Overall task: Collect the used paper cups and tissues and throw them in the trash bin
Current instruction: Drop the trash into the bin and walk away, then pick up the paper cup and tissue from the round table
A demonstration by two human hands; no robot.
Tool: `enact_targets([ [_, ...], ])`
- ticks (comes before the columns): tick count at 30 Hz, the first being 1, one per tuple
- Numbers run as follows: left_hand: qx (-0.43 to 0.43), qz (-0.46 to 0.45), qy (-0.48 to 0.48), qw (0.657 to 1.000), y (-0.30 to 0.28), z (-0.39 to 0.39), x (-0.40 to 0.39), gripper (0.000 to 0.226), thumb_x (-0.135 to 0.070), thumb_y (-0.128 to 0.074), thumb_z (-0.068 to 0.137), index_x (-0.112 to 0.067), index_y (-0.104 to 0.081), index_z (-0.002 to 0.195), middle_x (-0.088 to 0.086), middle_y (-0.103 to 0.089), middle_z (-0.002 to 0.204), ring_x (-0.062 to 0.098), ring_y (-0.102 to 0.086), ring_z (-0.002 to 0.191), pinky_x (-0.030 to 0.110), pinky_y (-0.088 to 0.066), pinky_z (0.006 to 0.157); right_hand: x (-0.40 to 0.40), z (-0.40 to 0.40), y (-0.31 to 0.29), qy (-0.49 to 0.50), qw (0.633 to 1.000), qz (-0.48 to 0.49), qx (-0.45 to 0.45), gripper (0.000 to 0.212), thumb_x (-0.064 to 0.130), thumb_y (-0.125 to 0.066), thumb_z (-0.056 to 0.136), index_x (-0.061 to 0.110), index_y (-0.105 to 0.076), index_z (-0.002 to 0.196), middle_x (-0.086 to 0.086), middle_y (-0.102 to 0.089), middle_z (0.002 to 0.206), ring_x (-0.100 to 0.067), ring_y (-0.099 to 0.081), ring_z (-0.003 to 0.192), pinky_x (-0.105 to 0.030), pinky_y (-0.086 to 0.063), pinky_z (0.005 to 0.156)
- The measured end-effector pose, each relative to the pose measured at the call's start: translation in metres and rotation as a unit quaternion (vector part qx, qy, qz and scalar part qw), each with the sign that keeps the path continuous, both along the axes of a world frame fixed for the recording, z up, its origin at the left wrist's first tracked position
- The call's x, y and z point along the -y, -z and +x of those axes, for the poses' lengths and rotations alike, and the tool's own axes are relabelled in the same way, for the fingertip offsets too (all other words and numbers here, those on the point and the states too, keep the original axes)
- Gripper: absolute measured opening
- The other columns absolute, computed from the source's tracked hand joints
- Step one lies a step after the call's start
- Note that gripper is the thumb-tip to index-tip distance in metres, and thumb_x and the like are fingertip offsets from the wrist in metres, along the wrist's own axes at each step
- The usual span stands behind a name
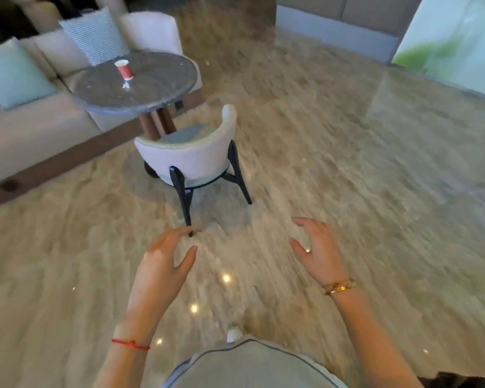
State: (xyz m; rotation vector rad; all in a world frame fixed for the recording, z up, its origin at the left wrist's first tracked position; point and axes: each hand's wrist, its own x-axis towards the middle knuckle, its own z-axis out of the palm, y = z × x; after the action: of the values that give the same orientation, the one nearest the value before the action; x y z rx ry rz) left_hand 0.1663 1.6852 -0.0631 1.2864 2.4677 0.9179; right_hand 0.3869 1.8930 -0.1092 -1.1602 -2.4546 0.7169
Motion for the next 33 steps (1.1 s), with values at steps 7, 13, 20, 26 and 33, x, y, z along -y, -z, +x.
enact_targets([
  [7, -0.015, -0.020, -0.121, 0.992, -0.002, -0.091, 0.036, 0.038, -0.025, -0.066, 0.089, -0.021, -0.059, 0.126, -0.003, -0.063, 0.123, 0.020, -0.065, 0.102, 0.021, -0.043, 0.079, -0.005, -0.135, -0.003, -0.107, 0.994, -0.012, -0.016, 0.042, 0.023, -0.064, 0.086, 0.020, -0.054, 0.126, 0.000, -0.060, 0.120, -0.017, -0.048, 0.116, -0.019, -0.032, 0.095],
  [13, 0.002, -0.025, -0.218, 0.976, 0.008, -0.149, 0.042, 0.037, -0.028, -0.065, 0.090, -0.025, -0.058, 0.126, -0.007, -0.062, 0.124, 0.032, -0.065, 0.076, 0.021, -0.043, 0.070, -0.025, -0.236, 0.004, -0.198, 0.980, -0.027, -0.004, 0.041, 0.022, -0.064, 0.086, 0.021, -0.054, 0.126, 0.002, -0.060, 0.121, -0.016, -0.048, 0.118, -0.019, -0.032, 0.096],
  [20, 0.000, -0.034, -0.283, 0.958, 0.012, -0.253, 0.011, 0.038, -0.028, -0.065, 0.090, -0.024, -0.057, 0.127, -0.004, -0.062, 0.126, 0.026, -0.066, 0.082, 0.024, -0.045, 0.075, -0.073, -0.371, 0.006, -0.254, 0.967, -0.025, -0.008, 0.040, 0.022, -0.066, 0.085, 0.019, -0.056, 0.123, 0.003, -0.060, 0.118, -0.018, -0.051, 0.114, -0.024, -0.035, 0.095],
  [26, -0.009, -0.029, -0.323, 0.946, -0.001, -0.363, -0.032, 0.039, -0.031, -0.064, 0.090, -0.025, -0.057, 0.127, 0.000, -0.062, 0.126, 0.023, -0.063, 0.106, 0.026, -0.045, 0.083, -0.123, -0.505, -0.010, -0.299, 0.954, -0.024, -0.020, 0.038, 0.018, -0.067, 0.085, 0.017, -0.056, 0.122, 0.002, -0.060, 0.117, -0.019, -0.050, 0.114, -0.021, -0.033, 0.096],
  [33, -0.009, -0.007, -0.367, 0.930, -0.005, -0.472, -0.061, 0.036, -0.028, -0.066, 0.088, -0.024, -0.060, 0.123, 0.000, -0.064, 0.120, 0.023, -0.063, 0.109, 0.035, -0.049, 0.089, -0.156, -0.645, -0.018, -0.350, 0.937, -0.012, 0.001, 0.041, 0.020, -0.064, 0.087, 0.015, -0.054, 0.126, -0.001, -0.059, 0.123, -0.021, -0.050, 0.116, -0.026, -0.036, 0.099],
])
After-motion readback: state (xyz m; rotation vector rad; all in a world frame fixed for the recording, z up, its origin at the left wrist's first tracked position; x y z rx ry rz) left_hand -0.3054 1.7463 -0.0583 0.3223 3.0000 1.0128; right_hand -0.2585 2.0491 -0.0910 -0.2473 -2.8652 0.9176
